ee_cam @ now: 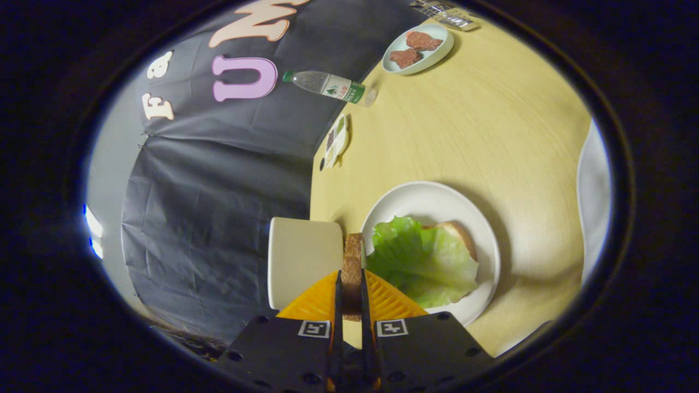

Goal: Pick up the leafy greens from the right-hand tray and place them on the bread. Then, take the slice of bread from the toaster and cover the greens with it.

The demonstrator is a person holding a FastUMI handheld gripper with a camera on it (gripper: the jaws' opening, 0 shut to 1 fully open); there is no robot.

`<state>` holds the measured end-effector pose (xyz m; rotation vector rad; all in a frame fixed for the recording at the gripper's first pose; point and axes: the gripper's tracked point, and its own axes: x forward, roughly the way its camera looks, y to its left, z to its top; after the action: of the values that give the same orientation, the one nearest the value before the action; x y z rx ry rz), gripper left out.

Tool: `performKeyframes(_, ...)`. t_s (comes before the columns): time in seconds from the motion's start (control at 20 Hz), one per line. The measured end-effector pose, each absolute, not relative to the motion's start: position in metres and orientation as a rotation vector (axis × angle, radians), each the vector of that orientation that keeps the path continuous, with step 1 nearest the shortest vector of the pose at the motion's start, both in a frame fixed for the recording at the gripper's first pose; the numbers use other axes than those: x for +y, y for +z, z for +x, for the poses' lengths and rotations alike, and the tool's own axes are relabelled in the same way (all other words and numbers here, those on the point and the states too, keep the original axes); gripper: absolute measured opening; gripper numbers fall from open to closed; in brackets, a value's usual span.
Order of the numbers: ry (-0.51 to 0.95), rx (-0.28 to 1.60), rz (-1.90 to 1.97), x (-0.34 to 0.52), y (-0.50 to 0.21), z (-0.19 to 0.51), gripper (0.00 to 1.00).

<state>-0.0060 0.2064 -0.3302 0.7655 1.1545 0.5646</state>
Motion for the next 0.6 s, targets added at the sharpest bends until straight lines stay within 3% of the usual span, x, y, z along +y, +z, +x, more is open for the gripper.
performKeyframes(0.55, 0.381, 1.15, 0.585, 0.158, -0.384, 0.013, 0.17)
performKeyframes(0.6, 0.359, 1.147, 0.548, 0.151, -0.387, 0.012, 0.22)
